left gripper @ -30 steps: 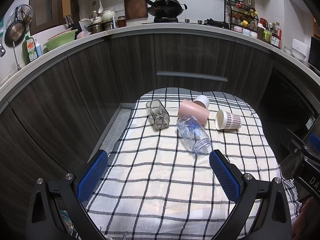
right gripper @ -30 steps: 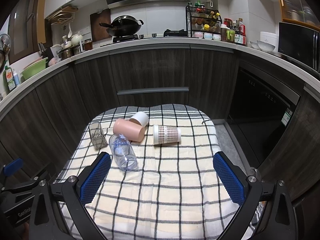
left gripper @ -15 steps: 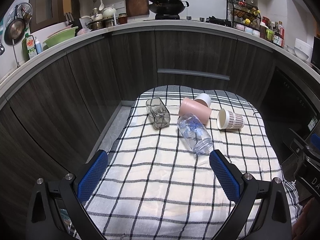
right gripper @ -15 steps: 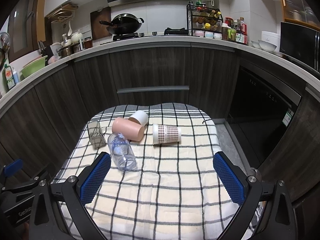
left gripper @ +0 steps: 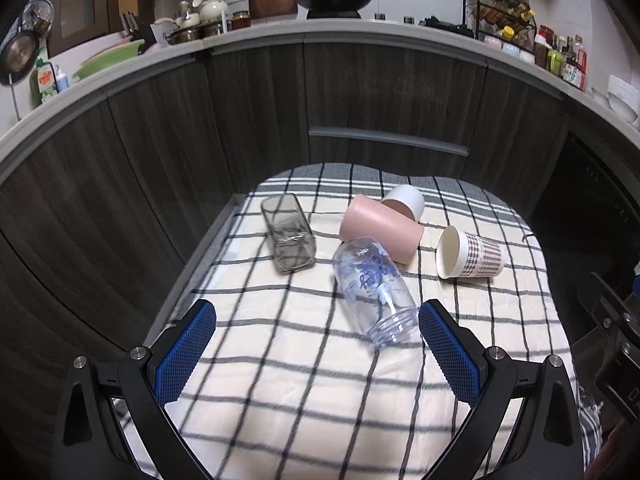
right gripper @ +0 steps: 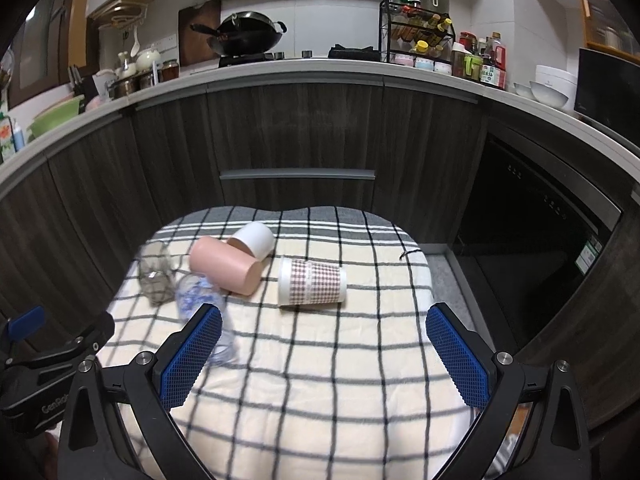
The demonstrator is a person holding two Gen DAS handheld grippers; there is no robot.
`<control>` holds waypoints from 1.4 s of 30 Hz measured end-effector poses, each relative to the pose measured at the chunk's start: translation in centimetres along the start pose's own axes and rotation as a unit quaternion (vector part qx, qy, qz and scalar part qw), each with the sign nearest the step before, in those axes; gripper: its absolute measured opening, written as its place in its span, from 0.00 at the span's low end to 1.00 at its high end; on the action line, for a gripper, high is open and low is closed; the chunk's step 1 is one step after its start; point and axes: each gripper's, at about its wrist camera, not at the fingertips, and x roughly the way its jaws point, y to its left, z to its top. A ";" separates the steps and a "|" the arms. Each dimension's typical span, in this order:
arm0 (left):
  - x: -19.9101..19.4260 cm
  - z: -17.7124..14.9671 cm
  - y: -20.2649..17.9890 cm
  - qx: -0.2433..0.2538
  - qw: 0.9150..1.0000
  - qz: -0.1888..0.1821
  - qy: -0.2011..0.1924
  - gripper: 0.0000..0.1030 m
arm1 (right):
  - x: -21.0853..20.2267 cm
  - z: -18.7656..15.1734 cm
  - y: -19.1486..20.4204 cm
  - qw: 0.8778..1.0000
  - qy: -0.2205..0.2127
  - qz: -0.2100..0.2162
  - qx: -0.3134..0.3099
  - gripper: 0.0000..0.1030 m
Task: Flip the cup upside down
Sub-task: 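Reach the left gripper to the clear 'Happy Cat' cup and grasp it, then lift the clear cup with the left gripper and carry it toward the right gripper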
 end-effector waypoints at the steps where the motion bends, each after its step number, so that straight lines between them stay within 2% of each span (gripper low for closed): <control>1: 0.8 0.1 -0.3 -0.001 1.000 0.001 0.006 1.00 | 0.6 0.1 -0.2 1.000 0.000 -0.002 -0.001 0.99; 13: 10.2 1.0 -3.8 -0.013 0.995 0.003 0.095 1.00 | 7.8 0.3 -1.6 1.000 0.030 -0.004 -0.007 0.99; 24: 16.5 1.1 -5.6 -0.037 0.989 0.004 0.146 1.00 | 12.0 -0.9 -3.0 0.998 0.065 0.008 0.023 0.99; 26: 17.2 1.1 -5.8 -0.038 0.987 0.005 0.153 0.96 | 12.6 -1.0 -3.3 0.997 0.071 0.011 0.029 0.99; 29: 18.1 0.9 -6.1 -0.039 0.986 0.001 0.163 0.83 | 13.4 -1.4 -3.5 0.996 0.081 0.017 0.037 0.99; 30: 18.3 0.8 -6.1 -0.039 0.985 0.001 0.168 0.76 | 13.6 -1.5 -3.5 0.996 0.083 0.019 0.038 0.99; 38: 18.4 0.6 -6.2 -0.023 0.986 -0.003 0.164 0.73 | 14.7 -2.3 -3.7 0.993 0.104 0.031 0.052 0.99; 42: 17.7 0.2 -5.9 -0.021 0.985 -0.009 0.168 0.73 | 14.3 -2.3 -3.6 0.993 0.099 0.028 0.048 1.00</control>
